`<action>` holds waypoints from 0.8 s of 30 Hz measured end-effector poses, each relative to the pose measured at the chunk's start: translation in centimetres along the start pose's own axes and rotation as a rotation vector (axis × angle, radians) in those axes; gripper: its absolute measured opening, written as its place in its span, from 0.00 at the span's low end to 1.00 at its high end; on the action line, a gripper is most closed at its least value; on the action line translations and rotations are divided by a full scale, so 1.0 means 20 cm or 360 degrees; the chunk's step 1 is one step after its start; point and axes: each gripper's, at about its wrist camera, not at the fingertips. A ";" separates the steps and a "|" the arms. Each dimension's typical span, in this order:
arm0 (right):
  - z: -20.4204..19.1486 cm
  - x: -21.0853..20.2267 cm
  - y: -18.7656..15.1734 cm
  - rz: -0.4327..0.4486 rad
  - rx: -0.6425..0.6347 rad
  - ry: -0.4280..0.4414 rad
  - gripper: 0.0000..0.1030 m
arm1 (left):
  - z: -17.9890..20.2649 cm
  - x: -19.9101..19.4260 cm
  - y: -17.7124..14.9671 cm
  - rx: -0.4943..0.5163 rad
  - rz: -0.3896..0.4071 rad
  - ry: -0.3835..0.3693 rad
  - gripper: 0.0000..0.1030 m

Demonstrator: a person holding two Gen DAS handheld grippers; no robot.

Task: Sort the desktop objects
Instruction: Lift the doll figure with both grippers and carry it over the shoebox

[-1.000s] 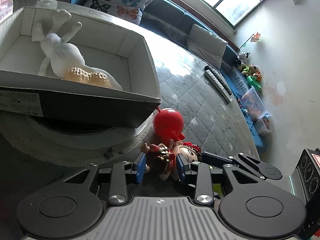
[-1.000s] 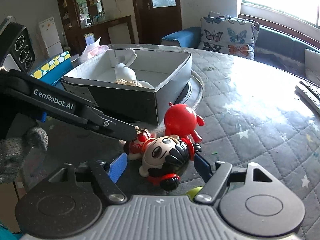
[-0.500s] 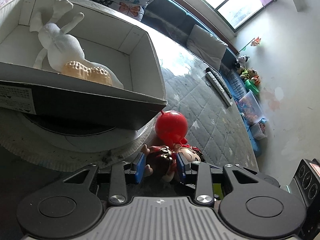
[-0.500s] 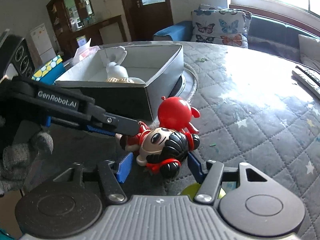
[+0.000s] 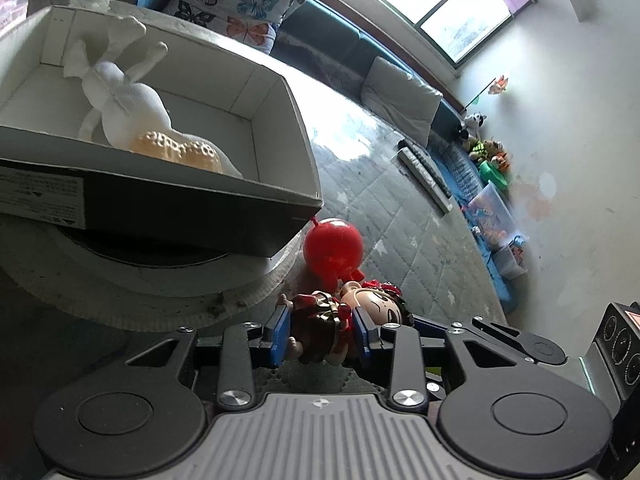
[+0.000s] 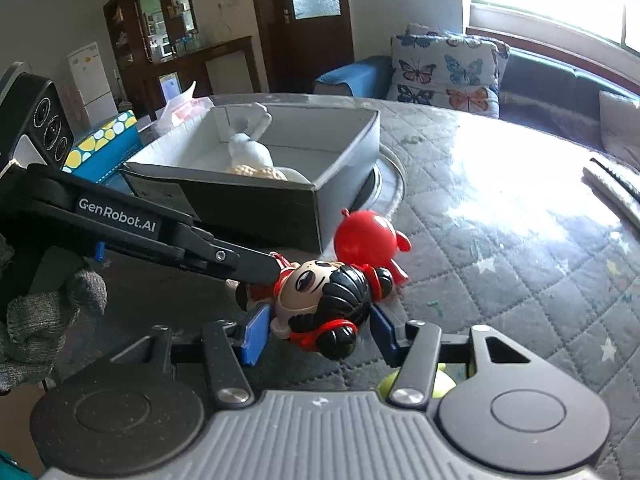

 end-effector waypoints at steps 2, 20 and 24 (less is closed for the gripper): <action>-0.02 -0.02 0.02 0.0017 -0.0029 0.0002 0.53 | 0.00 -0.04 0.00 -0.0004 0.0026 -0.0001 0.34; -0.30 0.19 0.53 0.0207 -0.0339 0.0129 0.52 | -0.20 -0.39 0.32 -0.0110 0.0389 0.0160 0.34; -0.35 0.33 0.65 0.0206 -0.0382 0.0180 0.52 | -0.32 -0.40 0.43 -0.0181 0.0424 0.0206 0.34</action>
Point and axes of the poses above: each gripper's, at about its wrist camera, not at the fingertips, and x roughly the way its jaws point, z to its right, y to its top, and after that the axes turned 2 degrees about y, right-handed
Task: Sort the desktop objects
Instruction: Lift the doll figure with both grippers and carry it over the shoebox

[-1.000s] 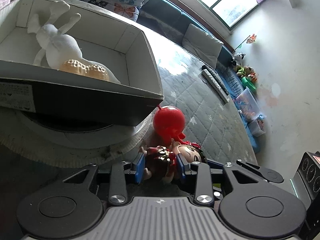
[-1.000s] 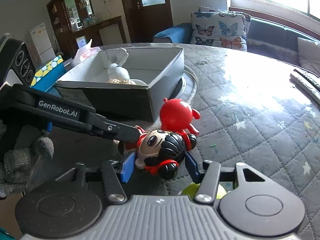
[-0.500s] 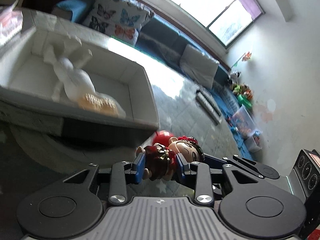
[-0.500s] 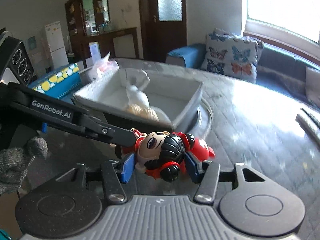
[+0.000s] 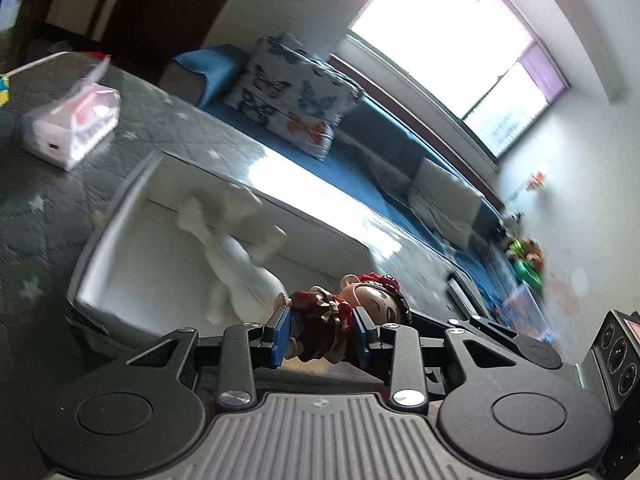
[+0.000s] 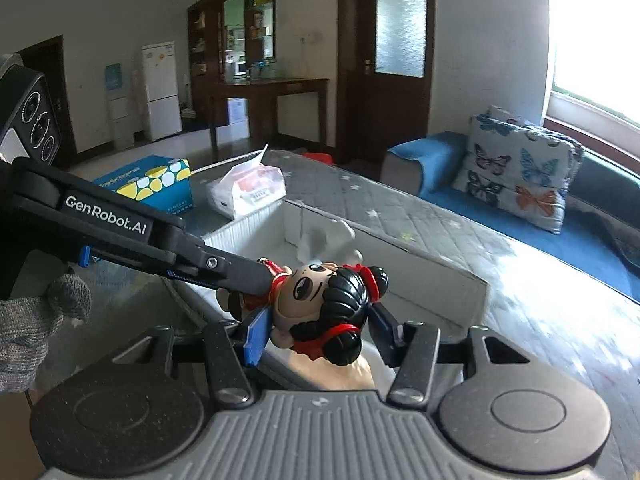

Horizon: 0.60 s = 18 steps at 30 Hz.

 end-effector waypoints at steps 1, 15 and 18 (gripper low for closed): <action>0.00 0.05 0.02 -0.0005 -0.0009 0.0013 0.52 | -0.03 0.01 0.02 -0.0015 0.0005 0.0012 0.34; 0.03 0.50 0.09 -0.0155 -0.0123 0.0181 0.52 | -0.30 0.21 0.12 -0.0182 -0.0047 0.0195 0.31; 0.02 0.53 0.09 -0.0164 -0.0154 0.0190 0.52 | -0.32 0.22 0.12 -0.0193 -0.0054 0.0221 0.31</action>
Point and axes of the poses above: each gripper's, at about its wrist camera, not at the fingertips, and x roughly the way its jaws point, z to its right, y to its top, and after that the axes turned 2 degrees about y, right-handed
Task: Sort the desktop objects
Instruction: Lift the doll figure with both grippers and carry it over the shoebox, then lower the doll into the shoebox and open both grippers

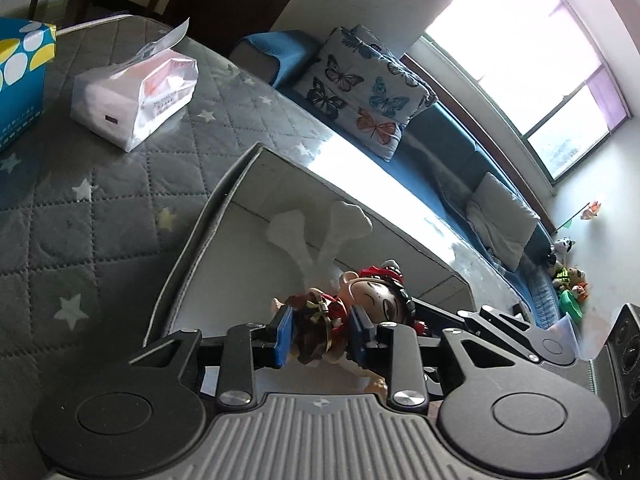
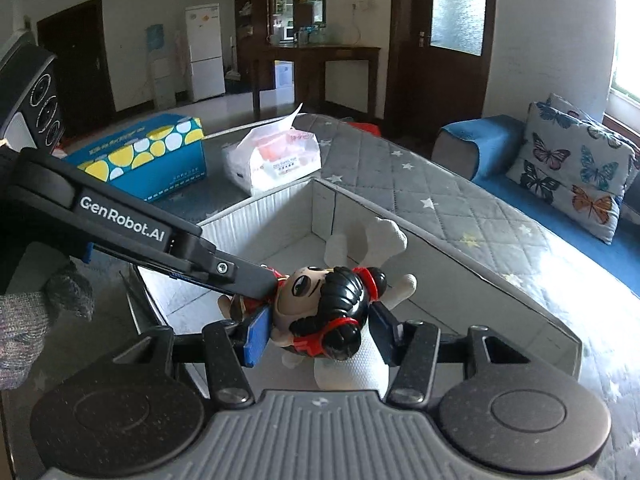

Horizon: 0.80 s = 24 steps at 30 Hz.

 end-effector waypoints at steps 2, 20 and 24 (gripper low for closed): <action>-0.01 0.02 0.00 -0.0008 -0.0019 -0.0003 0.52 | -0.01 0.01 0.00 -0.0003 0.0000 0.0021 0.30; -0.06 0.00 -0.01 -0.0012 -0.0042 -0.0015 0.49 | 0.02 -0.05 -0.04 0.0091 0.0051 0.0031 0.30; -0.07 -0.09 -0.03 0.0022 -0.0012 -0.0024 0.50 | 0.04 -0.09 -0.06 0.0119 0.0069 0.0044 0.30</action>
Point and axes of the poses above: each gripper's, at about its wrist camera, not at the fingertips, and x roughly the way its jaws point, z to its right, y to its top, and after that the axes turned 2 degrees about y, right-handed
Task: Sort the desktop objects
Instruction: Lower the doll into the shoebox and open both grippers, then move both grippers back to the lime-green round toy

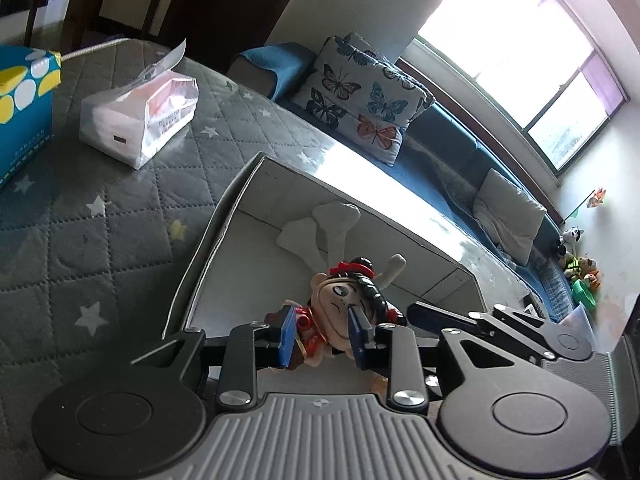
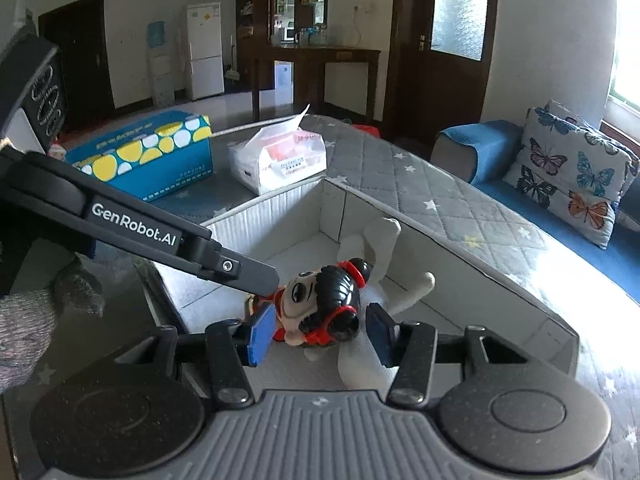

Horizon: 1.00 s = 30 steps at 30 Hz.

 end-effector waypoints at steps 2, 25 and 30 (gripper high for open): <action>0.00 -0.06 -0.02 0.0022 0.0018 -0.0009 0.50 | 0.02 -0.03 -0.02 0.0023 0.0013 -0.0003 0.30; -0.08 -0.72 -0.55 0.0098 0.0247 -0.0207 0.69 | 0.40 -0.17 -0.46 0.0321 -0.0109 -0.0159 0.30; -0.06 -0.81 -0.69 0.0085 0.0323 -0.0279 0.70 | 0.50 -0.14 -0.55 0.0380 -0.0171 -0.0193 0.30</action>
Point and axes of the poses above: each gripper's, at about its wrist camera, not at the fingertips, and x roughly the way its jaws point, z to its right, y to its top, and after that the axes turned 2 degrees about y, right-handed
